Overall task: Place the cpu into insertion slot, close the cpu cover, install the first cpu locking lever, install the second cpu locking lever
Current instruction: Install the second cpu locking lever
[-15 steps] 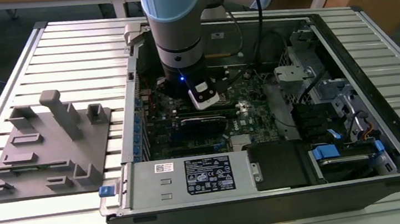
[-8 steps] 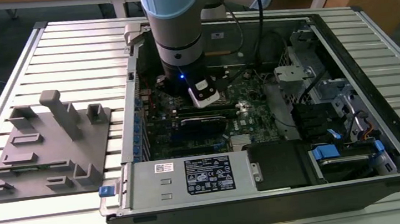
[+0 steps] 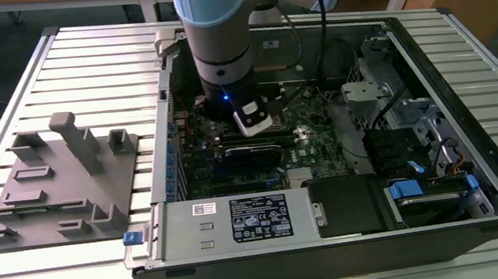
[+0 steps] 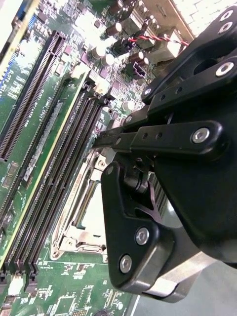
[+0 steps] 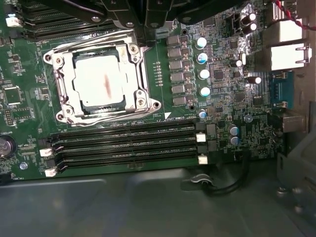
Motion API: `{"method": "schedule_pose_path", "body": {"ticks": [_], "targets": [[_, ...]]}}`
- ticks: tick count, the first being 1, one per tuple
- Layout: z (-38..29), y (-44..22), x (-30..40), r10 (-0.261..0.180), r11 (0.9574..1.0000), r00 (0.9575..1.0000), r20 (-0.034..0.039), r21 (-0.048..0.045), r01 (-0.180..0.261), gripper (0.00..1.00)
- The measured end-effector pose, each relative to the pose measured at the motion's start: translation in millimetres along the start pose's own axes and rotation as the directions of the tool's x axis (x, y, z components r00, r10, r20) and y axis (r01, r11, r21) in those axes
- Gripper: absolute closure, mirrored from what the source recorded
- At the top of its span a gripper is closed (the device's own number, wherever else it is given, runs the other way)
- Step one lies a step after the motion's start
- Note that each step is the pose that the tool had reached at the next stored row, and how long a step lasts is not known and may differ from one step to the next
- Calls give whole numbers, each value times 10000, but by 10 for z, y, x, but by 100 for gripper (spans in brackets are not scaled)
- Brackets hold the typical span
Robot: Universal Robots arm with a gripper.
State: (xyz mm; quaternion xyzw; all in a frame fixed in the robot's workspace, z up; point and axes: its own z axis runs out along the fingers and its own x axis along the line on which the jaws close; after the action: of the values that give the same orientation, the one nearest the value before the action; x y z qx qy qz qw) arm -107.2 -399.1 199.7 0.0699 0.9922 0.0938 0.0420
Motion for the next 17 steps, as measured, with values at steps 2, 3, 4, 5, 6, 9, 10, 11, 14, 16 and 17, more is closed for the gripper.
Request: {"method": "schedule_pose_path", "body": {"ticks": [2,3,4,5,6,9,10,11,14,16,17], "targets": [[13,-4,7,3,10000,10000,-1,-23,-3,90],[20,-5,12,5,10000,10000,-3,-45,-5,90],[27,-8,16,6,10000,10000,-8,-71,-6,90],[33,-10,20,9,9999,10000,-12,-103,-10,90],[40,-11,23,10,9999,10000,-15,-136,-11,90],[53,-13,28,20,9998,10000,-22,-212,-21,90],[59,-14,28,22,9998,10000,-23,-222,-23,90],[68,-16,29,22,9997,10000,-24,-226,-22,90],[93,-24,35,21,9997,10000,-30,-225,-21,90],[95,-24,35,22,9997,10000,-29,-226,-22,90],[96,-23,35,22,9997,10000,-28,-230,-23,90]]}}
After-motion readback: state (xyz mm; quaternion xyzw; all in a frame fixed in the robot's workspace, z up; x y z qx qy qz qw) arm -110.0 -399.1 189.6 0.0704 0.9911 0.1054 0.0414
